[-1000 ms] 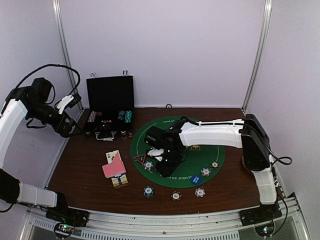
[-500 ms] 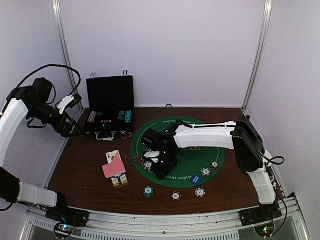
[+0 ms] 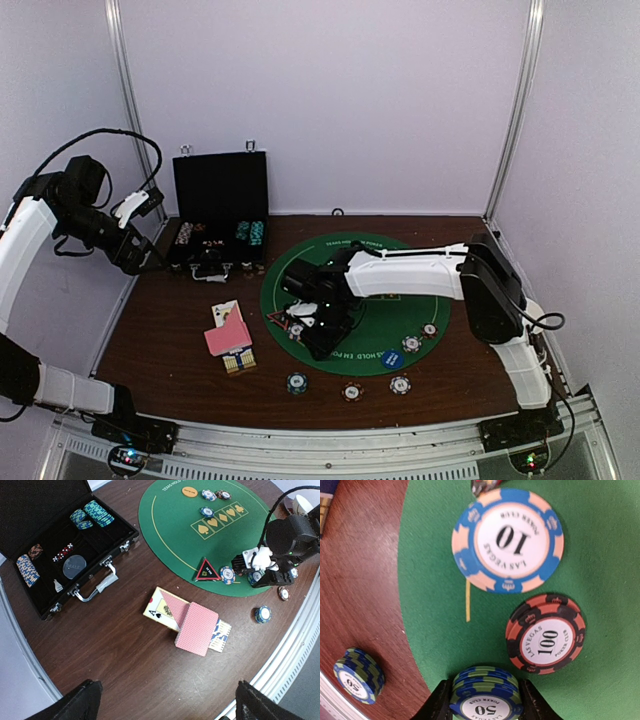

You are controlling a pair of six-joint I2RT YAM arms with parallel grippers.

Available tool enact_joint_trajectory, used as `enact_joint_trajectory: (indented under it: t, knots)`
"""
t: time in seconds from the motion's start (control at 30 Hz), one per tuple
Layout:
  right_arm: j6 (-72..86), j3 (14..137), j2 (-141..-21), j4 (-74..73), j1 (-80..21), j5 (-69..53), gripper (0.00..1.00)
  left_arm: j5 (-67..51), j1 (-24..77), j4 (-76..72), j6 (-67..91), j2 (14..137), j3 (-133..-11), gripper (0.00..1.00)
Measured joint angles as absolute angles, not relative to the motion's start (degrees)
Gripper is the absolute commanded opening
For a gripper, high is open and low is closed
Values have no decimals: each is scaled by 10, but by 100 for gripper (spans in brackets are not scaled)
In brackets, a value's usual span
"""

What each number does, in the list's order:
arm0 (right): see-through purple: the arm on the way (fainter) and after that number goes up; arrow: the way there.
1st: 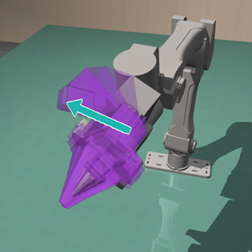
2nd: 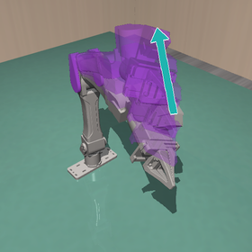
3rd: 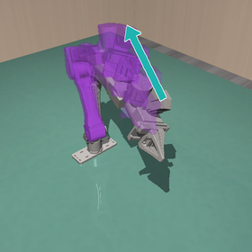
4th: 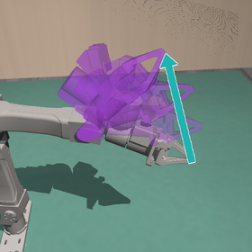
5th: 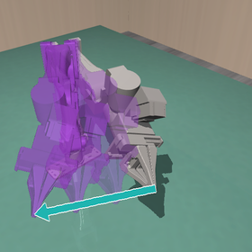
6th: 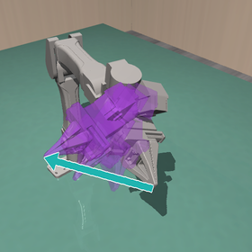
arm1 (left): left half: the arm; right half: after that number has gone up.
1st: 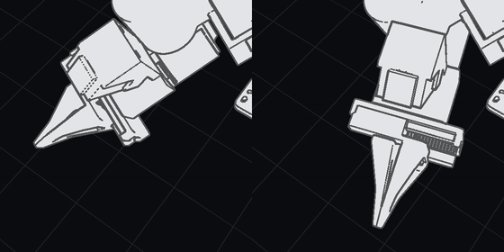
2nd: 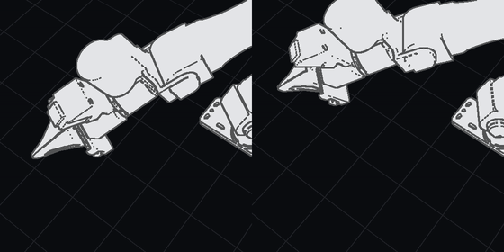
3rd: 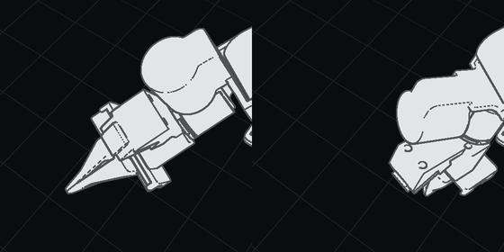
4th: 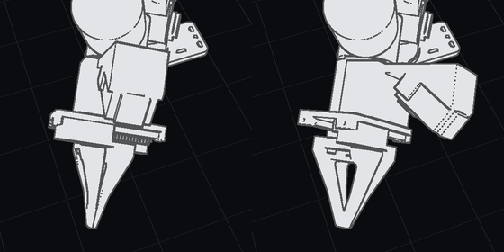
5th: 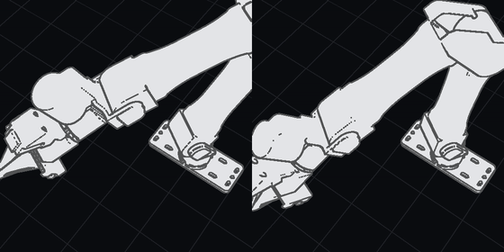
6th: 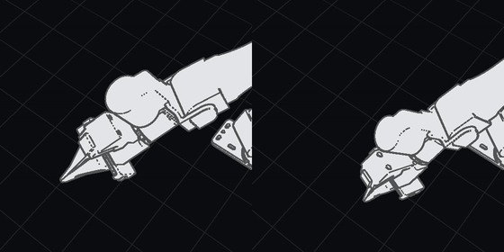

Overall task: Distribute texas hold em gaming equipment
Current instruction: Place the poker chips pile in the dealer area, then pick up the pile of poker chips from the pile of poker chips.

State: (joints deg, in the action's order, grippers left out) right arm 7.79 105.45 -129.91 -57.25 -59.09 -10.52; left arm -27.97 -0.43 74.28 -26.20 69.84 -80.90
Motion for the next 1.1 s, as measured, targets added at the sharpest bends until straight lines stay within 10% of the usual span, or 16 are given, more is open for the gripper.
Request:
enact_joint_trajectory:
  t: [0.3,1.1]
  knots:
    - [83,1059,-1300,-572,-591,-98,63,-279,-4,743,-263,698,-809,97]
    - [48,1133,-1284,-609,-698,-117,77,-280,-4,744,-263,691,-809,98]
